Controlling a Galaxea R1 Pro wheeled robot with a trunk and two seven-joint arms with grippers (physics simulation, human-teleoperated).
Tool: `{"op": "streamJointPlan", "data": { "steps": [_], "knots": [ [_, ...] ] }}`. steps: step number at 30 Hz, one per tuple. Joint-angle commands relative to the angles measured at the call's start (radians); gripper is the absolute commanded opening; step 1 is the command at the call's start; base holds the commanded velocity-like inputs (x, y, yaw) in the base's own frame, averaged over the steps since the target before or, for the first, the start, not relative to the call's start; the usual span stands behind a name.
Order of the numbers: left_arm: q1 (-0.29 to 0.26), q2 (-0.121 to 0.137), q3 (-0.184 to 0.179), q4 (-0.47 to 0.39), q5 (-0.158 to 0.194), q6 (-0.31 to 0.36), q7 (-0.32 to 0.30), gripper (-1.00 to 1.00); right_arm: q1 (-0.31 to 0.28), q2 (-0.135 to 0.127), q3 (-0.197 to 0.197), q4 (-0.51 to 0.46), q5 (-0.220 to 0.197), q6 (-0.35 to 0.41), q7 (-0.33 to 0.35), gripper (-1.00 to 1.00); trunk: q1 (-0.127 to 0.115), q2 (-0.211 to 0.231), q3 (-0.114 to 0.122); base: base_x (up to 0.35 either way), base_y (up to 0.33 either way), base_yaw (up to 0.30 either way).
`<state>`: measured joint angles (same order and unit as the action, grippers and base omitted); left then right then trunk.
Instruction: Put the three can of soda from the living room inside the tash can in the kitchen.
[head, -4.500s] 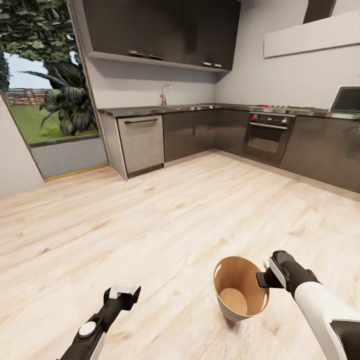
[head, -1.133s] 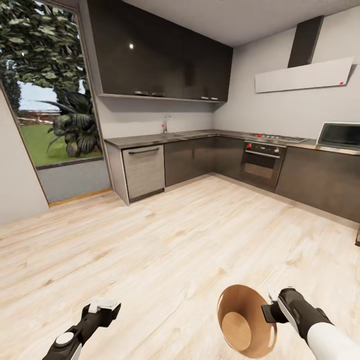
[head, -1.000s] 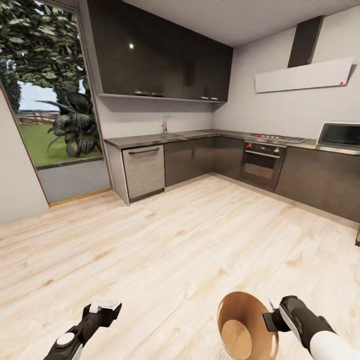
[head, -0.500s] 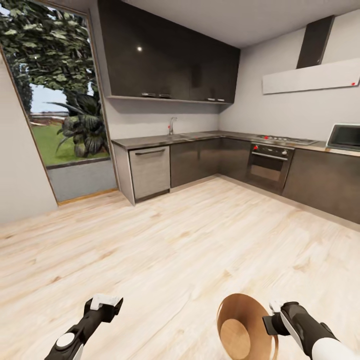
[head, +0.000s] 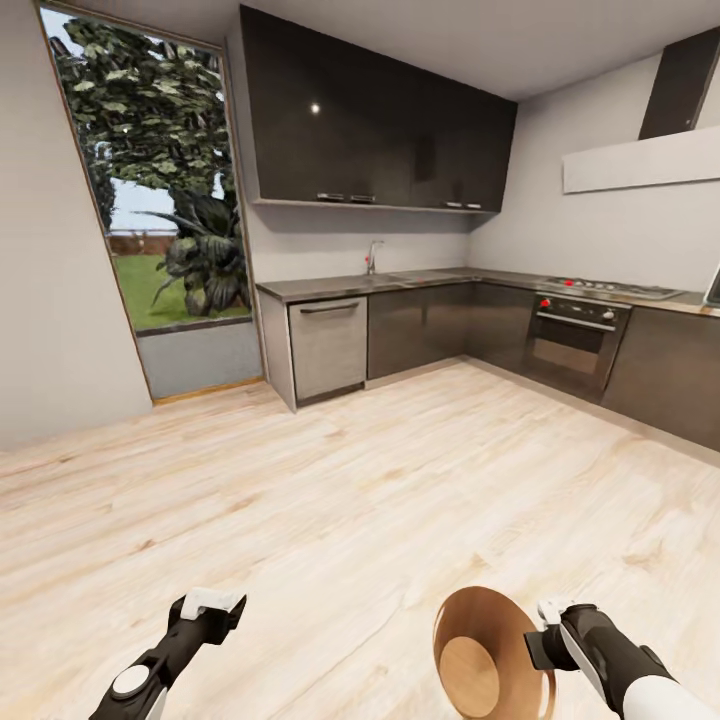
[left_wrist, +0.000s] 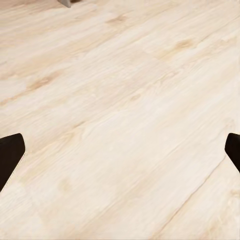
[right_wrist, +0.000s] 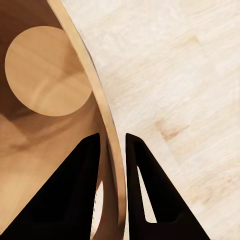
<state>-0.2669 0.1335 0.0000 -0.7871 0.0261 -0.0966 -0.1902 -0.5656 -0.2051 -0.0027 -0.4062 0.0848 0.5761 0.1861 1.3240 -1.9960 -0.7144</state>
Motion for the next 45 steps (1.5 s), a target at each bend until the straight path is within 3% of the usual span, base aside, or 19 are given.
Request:
{"op": "streamJointPlan", "data": {
  "steps": [1, 14, 34, 45],
  "knots": [
    [0.000, 0.000, 0.000, 0.001, 0.000, 0.000, 0.000, 1.00, 0.000, 0.000, -0.002, -0.001, -0.009, 0.001, 0.003, -1.00, 0.000, 0.000, 0.001, -0.007, 0.000, 0.198],
    [0.000, 0.000, 0.000, -0.001, 0.000, -0.001, -0.001, 1.00, 0.000, 0.002, -0.002, 0.000, -0.010, 0.000, 0.003, -1.00, 0.000, 0.000, 0.008, -0.025, 0.000, 0.128],
    [0.000, 0.000, -0.001, -0.001, 0.000, -0.001, 0.002, 1.00, 0.000, 0.004, -0.002, 0.000, -0.012, 0.001, 0.003, -1.00, 0.000, 0.000, -0.020, -0.006, -0.002, 0.003],
    [0.000, 0.000, -0.002, -0.001, 0.000, -0.002, 0.004, 1.00, 0.004, 0.010, -0.001, 0.000, -0.009, -0.001, 0.002, -1.00, 0.000, 0.000, -0.027, -0.114, -0.131, 0.088]
  ]
}}
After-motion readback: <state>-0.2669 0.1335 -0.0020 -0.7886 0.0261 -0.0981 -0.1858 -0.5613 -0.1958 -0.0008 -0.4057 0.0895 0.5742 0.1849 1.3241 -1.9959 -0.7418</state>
